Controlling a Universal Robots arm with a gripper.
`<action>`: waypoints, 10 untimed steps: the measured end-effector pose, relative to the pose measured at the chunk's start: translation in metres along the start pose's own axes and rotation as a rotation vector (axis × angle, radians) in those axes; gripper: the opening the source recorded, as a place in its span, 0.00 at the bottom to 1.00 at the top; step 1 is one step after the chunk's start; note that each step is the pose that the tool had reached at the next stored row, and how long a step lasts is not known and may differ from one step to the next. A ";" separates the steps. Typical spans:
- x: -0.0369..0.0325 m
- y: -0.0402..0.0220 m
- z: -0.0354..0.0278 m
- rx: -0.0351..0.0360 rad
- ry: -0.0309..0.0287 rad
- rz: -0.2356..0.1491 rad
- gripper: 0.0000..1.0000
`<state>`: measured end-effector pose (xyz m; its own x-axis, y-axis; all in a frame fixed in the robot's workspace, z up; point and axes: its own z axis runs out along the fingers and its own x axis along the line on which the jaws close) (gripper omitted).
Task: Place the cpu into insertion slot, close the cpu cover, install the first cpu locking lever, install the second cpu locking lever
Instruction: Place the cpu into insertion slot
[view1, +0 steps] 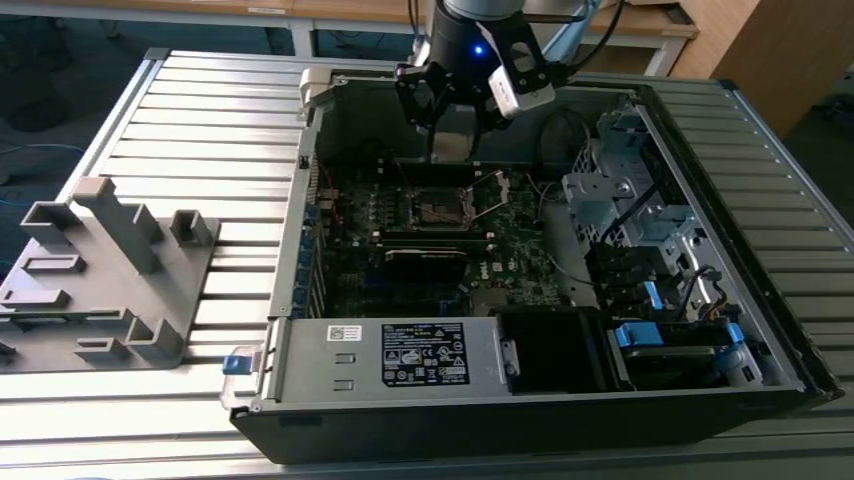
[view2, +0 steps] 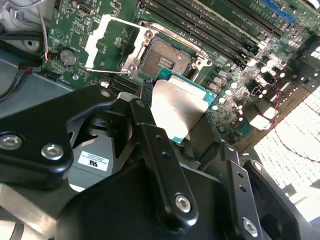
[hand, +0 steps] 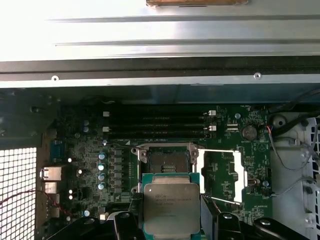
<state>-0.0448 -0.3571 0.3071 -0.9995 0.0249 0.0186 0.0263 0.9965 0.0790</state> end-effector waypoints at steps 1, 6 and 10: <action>0.0000 -0.0001 0.0011 0.0002 0.0001 0.000 0.54; -0.0001 -0.0004 0.0044 0.0005 0.0002 0.000 0.54; -0.0002 -0.0007 0.0091 0.0001 -0.0036 0.000 0.54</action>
<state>-0.0448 -0.3571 0.2980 -0.9996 0.0250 0.0151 0.0261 0.9965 0.0789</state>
